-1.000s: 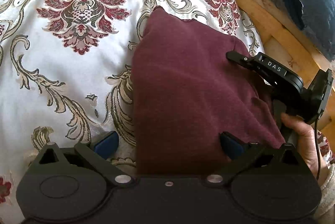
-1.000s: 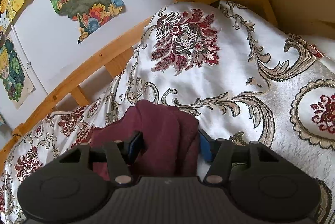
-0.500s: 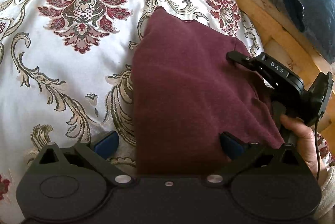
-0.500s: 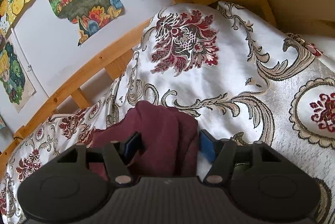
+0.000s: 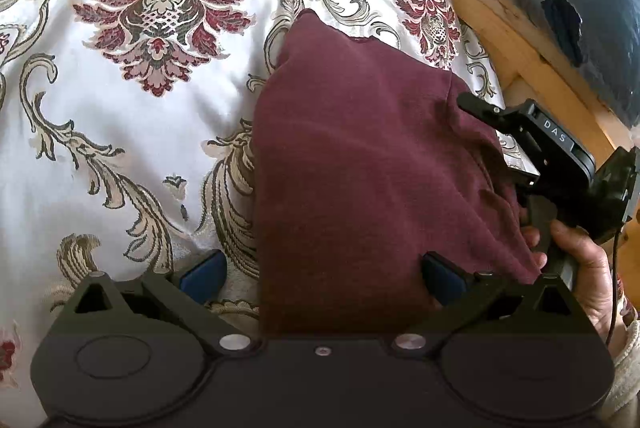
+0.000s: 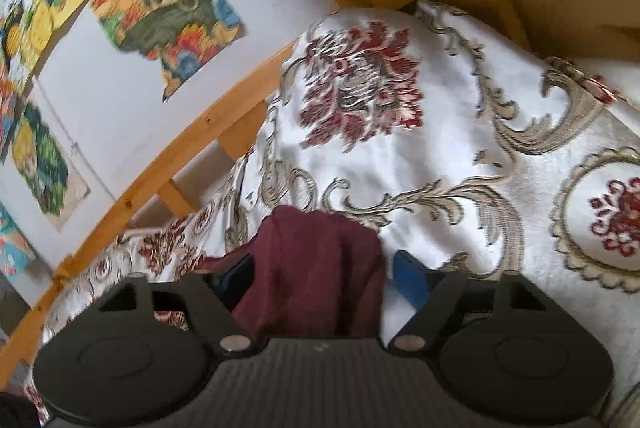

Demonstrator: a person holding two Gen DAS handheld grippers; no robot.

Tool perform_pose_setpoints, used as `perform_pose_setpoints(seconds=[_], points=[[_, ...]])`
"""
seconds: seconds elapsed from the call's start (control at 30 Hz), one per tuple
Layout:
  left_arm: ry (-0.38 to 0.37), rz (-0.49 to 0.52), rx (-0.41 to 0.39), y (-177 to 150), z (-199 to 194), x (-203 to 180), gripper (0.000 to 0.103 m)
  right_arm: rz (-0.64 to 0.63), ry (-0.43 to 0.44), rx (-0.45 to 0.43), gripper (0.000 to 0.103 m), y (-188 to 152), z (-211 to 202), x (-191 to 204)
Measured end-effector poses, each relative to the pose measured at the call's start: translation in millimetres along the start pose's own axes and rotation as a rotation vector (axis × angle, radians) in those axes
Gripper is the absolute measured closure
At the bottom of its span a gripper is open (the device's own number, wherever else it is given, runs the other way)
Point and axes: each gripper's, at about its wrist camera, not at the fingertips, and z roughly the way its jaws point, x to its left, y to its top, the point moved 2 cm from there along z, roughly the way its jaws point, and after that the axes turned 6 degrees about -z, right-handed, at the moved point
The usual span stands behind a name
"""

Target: Fold small clothes

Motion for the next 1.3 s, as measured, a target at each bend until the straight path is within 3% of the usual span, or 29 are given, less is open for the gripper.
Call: perform_pose_setpoints(seconds=[0.4, 0.7, 1.0, 1.17, 1.3], points=[[0.000, -0.007, 0.002, 0, 0, 0, 0.000, -0.039, -0.055, 0.027, 0.037, -4, 6, 3], [-0.007, -0.014, 0.009, 1, -1, 0, 0.001, -0.019, -0.056, 0.021, 0.057, -5, 6, 2], [-0.070, -0.032, 0.058, 4, -2, -2, 0.024, -0.048, -0.042, 0.014, 0.076, -4, 5, 11], [-0.031, 0.081, 0.013, 1, -11, -19, 0.042, -0.193, -0.063, -0.035, 0.080, -3, -2, 40], [-0.020, 0.178, -0.001, 1, -20, -32, 0.045, -0.309, -0.018, -0.087, 0.081, -4, -19, 72]])
